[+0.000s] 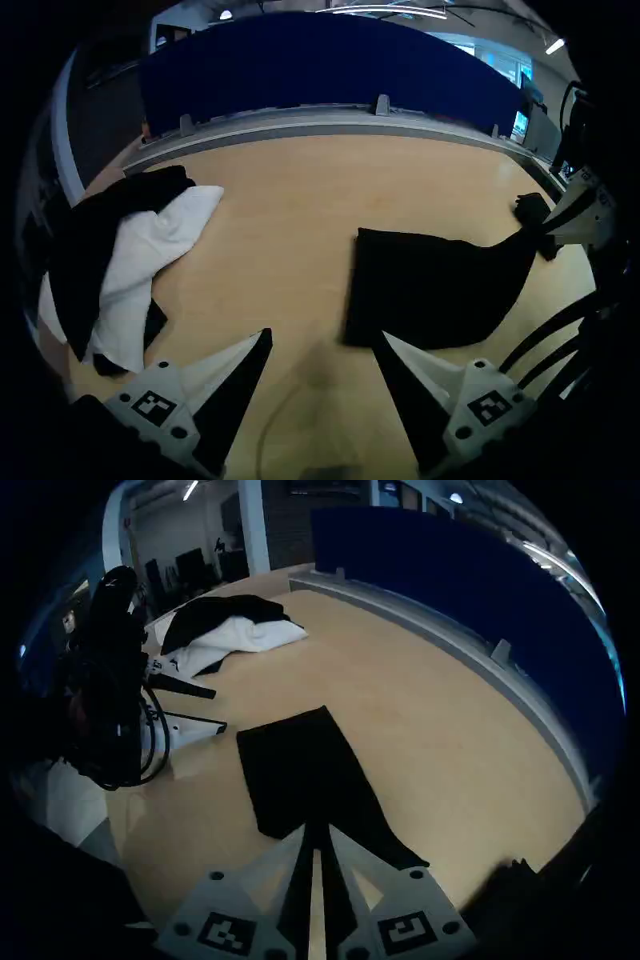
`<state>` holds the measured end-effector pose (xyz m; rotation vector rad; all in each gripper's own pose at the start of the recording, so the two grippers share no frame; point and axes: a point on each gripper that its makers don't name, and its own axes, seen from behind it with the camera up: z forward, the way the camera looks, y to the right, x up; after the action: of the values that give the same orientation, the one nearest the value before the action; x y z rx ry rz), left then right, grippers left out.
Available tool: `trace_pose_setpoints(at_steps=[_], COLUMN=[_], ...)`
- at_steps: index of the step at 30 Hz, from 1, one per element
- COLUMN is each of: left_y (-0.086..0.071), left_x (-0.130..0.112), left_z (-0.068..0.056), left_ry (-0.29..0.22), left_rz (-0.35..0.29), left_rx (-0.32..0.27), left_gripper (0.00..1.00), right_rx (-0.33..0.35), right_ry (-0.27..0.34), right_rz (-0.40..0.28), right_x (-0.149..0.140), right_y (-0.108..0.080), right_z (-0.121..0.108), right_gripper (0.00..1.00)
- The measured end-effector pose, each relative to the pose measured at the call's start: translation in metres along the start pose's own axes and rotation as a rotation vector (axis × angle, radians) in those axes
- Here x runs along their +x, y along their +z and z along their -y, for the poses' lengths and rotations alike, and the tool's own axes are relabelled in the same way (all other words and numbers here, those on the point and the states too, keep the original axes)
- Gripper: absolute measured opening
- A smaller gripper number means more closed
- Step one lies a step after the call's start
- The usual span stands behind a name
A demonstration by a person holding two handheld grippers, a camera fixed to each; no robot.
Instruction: Fold towel
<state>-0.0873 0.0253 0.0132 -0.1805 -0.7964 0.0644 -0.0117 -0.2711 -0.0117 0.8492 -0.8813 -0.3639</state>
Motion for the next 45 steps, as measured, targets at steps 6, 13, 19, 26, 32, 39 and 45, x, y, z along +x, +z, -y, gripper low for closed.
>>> trace_pose_setpoints(at_steps=[6, 13, 19, 26, 32, 39, 45], left_y=[0.015, 0.024, 0.029, 0.033, 0.033, 0.033, 0.034], left_x=[-0.006, -0.015, -0.021, -0.03, -0.031, -0.032, -0.032], left_z=[0.005, 0.008, 0.008, 0.009, 0.007, 0.008, 0.007], left_ry=[0.009, 0.023, 0.028, 0.027, 0.019, 0.004, 0.015], left_rz=[0.031, 0.059, 0.076, 0.097, 0.097, 0.095, 0.082], left_rx=[0.004, 0.008, 0.01, 0.015, 0.013, 0.007, 0.002], left_gripper=[0.92, 0.92, 0.92, 0.92, 0.92, 0.92, 0.92], right_rx=[-0.003, -0.004, -0.002, 0.001, 0.003, 0.012, 0.031], right_ry=[0.011, 0.02, 0.023, 0.026, 0.022, 0.007, -0.025], right_rz=[0.002, 0.006, 0.009, 0.006, 0.004, -0.001, -0.013], right_x=[0.0, -0.002, -0.004, -0.005, -0.002, 0.008, 0.032], right_y=[0.001, 0.002, 0.003, 0.003, 0.003, 0.005, 0.012], right_z=[-0.001, -0.003, -0.002, -0.002, -0.002, 0.0, 0.006], right_gripper=[0.06, 0.06, 0.06, 0.06, 0.06, 0.06, 0.06])
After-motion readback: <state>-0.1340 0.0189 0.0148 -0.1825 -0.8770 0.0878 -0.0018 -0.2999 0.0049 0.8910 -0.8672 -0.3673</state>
